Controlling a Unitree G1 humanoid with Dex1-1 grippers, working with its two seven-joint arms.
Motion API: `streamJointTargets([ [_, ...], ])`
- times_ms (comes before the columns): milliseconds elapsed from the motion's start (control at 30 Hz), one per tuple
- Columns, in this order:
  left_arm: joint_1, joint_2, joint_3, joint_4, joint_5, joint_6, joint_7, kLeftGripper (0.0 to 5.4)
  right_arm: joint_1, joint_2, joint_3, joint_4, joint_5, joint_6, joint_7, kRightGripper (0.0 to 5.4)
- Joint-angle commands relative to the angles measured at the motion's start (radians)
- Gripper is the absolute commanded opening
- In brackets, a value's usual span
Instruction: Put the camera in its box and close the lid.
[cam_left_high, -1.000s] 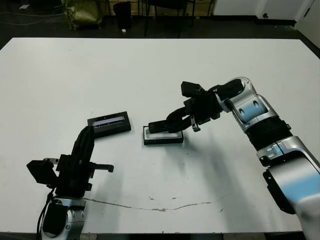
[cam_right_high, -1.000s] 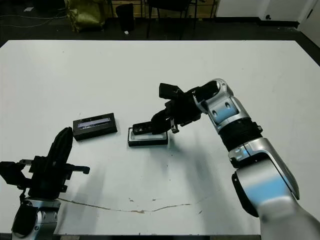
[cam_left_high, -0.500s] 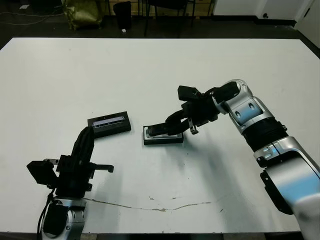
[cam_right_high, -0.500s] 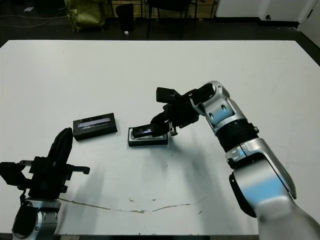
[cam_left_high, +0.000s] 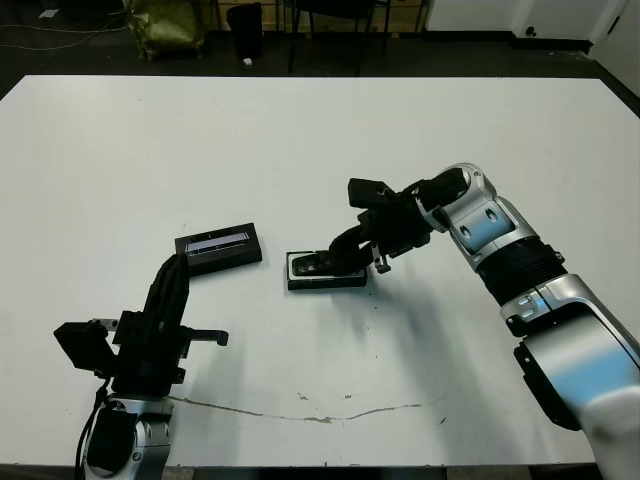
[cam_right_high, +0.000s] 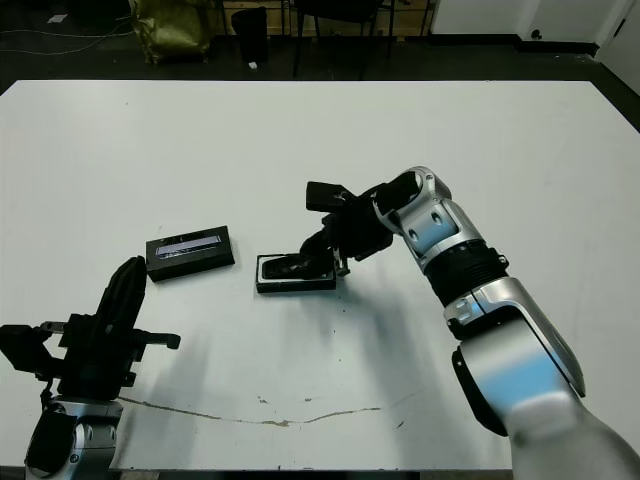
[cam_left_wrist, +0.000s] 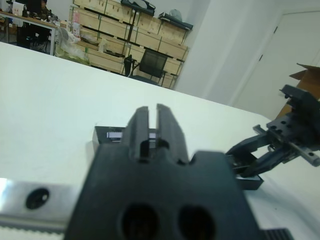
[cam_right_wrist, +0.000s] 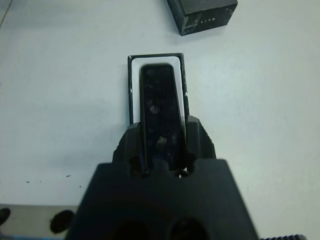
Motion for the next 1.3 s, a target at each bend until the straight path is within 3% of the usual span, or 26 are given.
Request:
streamJointTargets([
  [33,0.013,0.000,0.000,0.010,0.010,0.005,0.005,0.00,0.023,0.016,0.011,0.012,0.000,0.020,0.002,0.48],
  [533,0.014,-0.007,-0.002,0.015,0.022,0.001,0.012,0.00,0.057,0.035,0.045,-0.046,-0.026,-0.006,-0.034,0.46],
  [800,0.010,-0.005,-0.001,0.012,0.021,0.014,0.013,0.00,0.054,-0.008,0.048,-0.054,-0.043,-0.194,-0.045,2.17],
  [967,0.004,-0.001,0.003,0.030,0.029,-0.004,0.004,0.00,0.049,-0.032,0.028,-0.066,-0.037,-0.255,-0.049,3.23],
  [1133,0.007,-0.004,0.001,0.019,0.027,0.010,0.011,0.00,0.035,-0.048,0.007,-0.104,-0.019,-0.158,-0.028,4.34],
  [1233,0.007,-0.004,0.001,0.019,0.029,0.012,0.014,0.00,0.036,-0.052,-0.031,-0.128,0.038,-0.095,-0.004,5.00],
  [1300,0.008,-0.002,0.000,0.018,0.033,0.013,0.015,0.00,0.039,-0.062,-0.062,-0.147,0.075,-0.091,0.005,5.38],
])
